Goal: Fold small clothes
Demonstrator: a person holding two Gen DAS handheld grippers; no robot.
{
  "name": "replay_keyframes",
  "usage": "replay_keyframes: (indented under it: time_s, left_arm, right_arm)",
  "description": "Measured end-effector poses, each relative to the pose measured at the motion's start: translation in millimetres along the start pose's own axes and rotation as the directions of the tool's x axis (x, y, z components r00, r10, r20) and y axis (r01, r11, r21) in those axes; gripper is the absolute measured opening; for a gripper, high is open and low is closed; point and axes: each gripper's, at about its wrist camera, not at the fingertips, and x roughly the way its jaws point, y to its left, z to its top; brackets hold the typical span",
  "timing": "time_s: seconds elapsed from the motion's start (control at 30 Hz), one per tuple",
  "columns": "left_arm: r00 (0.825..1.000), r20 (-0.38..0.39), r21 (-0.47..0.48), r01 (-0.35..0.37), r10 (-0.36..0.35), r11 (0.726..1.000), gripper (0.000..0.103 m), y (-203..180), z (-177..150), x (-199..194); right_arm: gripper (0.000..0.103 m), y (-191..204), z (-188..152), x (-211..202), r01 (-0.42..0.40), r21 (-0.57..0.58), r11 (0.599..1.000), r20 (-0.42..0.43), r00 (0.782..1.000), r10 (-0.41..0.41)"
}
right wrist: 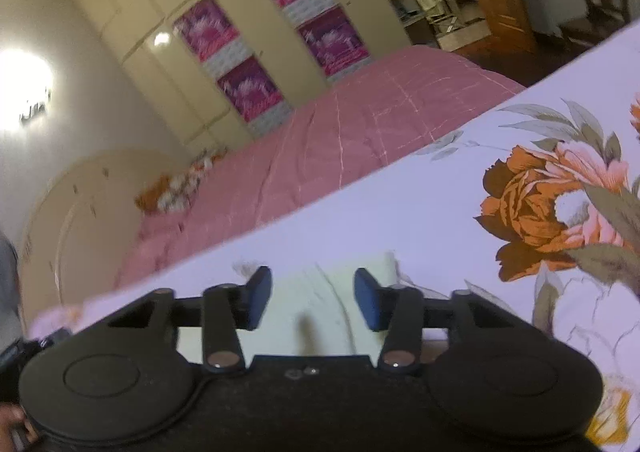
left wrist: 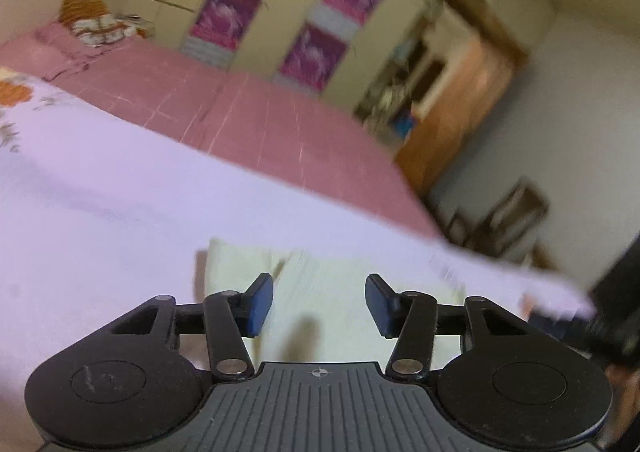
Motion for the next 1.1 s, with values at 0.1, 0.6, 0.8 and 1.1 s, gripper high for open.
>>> replay_keyframes:
  time_s: [0.1, 0.6, 0.8, 1.1]
  left_arm:
    - [0.996, -0.066, 0.090, -0.056, 0.062, 0.994, 0.050, -10, -3, 10]
    - [0.977, 0.196, 0.103, -0.110, 0.088, 0.989, 0.005, -24, 11, -24]
    - [0.976, 0.074, 0.110, -0.210, 0.203, 0.971, 0.007, -23, -1, 10]
    - [0.938, 0.190, 0.070, -0.308, 0.291, 0.949, 0.079, -32, 9, -18]
  right_arm:
    - [0.037, 8, -2, 7, 0.010, -0.055, 0.998, -0.034, 0.999, -0.012]
    - [0.003, 42, -6, -11, 0.134, -0.289, 0.948, 0.122, 0.987, -0.103]
    - [0.004, 24, -18, 20, 0.211, -0.253, 0.944, 0.009, 0.976, -0.215]
    - [0.040, 43, -25, 4, 0.223, -0.314, 0.923, 0.084, 0.975, -0.207]
